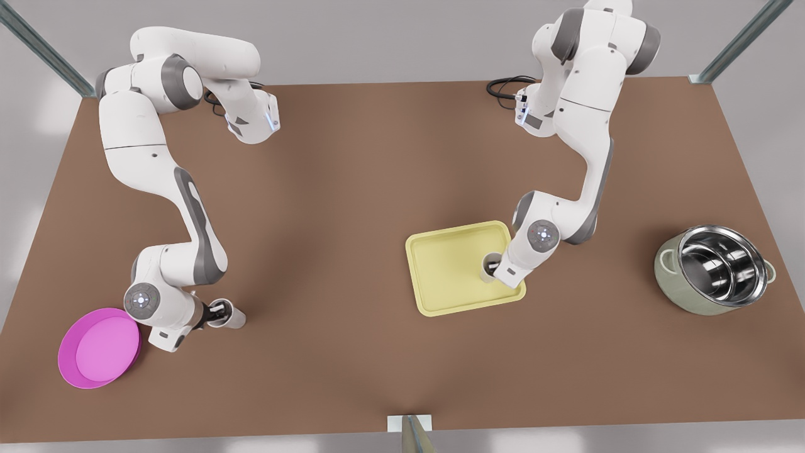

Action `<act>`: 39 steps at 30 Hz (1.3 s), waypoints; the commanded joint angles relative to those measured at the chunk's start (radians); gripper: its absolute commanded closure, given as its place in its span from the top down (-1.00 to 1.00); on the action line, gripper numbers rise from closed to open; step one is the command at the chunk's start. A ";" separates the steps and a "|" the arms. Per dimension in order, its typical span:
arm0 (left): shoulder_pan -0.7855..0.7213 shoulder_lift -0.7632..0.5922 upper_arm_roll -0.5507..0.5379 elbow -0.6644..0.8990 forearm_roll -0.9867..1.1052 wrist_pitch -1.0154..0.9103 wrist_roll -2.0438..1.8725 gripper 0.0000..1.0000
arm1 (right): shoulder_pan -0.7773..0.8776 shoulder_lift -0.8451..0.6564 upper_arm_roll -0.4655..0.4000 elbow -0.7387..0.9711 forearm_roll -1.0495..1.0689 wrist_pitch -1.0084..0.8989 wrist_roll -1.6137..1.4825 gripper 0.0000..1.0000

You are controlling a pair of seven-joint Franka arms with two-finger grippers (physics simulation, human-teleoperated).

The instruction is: Use the left arm to pick up the white IKEA cup from the tray and place it on the middle-left position; use the right arm to pick up the white IKEA cup from the tray and place it on the middle-right position

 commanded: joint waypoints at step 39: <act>0.350 0.109 0.012 0.189 -0.013 0.153 0.433 1.00 | 0.233 -0.506 -0.312 0.048 0.223 -0.533 0.197 1.00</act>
